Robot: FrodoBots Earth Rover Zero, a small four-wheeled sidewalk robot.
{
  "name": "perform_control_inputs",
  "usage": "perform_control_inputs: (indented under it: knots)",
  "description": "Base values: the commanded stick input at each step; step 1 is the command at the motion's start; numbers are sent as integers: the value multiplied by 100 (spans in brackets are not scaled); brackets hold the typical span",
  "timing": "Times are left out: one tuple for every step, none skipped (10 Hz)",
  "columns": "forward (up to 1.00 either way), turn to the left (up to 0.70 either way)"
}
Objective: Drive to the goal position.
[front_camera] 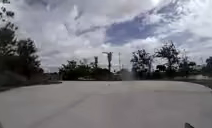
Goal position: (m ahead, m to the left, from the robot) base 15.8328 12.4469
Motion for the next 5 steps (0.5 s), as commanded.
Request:
perform_control_inputs:
  knots:
    - [59,1]
    - [59,1]
    - [59,1]
    - [59,1]
    - [59,1]
